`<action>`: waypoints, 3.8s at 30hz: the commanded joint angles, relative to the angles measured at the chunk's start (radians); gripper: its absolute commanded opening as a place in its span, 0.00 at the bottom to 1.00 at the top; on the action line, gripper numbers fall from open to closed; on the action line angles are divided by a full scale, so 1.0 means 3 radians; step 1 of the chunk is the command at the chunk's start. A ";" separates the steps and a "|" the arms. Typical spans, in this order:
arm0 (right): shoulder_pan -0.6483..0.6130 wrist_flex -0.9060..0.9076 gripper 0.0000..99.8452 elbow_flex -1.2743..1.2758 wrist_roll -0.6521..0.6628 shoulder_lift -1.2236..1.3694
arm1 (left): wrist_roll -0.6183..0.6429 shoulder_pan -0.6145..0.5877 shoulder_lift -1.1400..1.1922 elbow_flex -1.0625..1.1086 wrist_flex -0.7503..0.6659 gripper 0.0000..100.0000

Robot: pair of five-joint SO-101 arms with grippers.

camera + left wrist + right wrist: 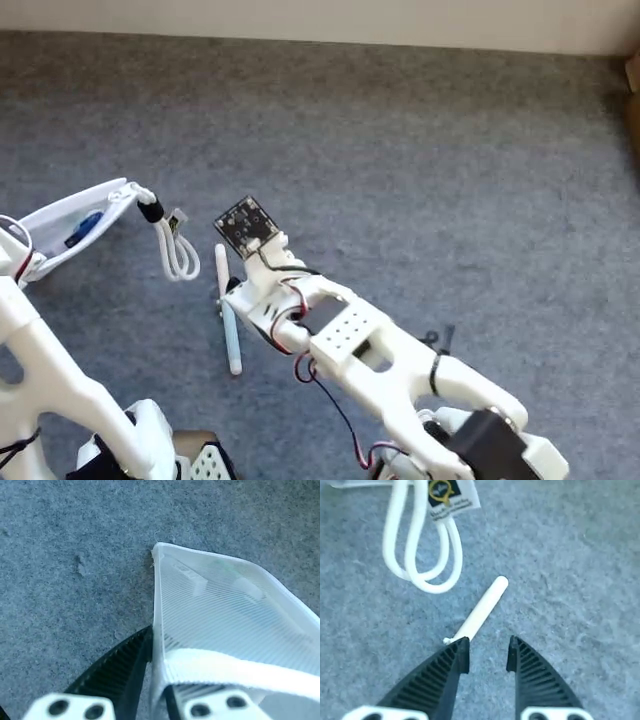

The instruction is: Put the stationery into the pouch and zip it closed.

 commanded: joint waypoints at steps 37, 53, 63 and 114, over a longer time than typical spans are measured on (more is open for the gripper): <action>-0.0151 0.1286 0.13 -0.2417 -0.0455 0.2243 | 0.0041 -0.0054 -0.0105 -0.0038 -0.0261 0.01; -0.0069 0.1910 0.01 -0.2995 -0.0450 0.2498 | 0.0041 -0.0038 -0.0105 -0.0023 -0.0261 0.01; 0.0084 0.2442 0.01 -0.3015 -0.0445 0.2386 | 0.0031 -0.0028 -0.0105 -0.0018 -0.0261 0.01; 0.1133 0.1634 0.01 -0.2805 -0.0471 0.1721 | -0.0097 0.1839 -0.0105 -0.0161 -0.0077 0.01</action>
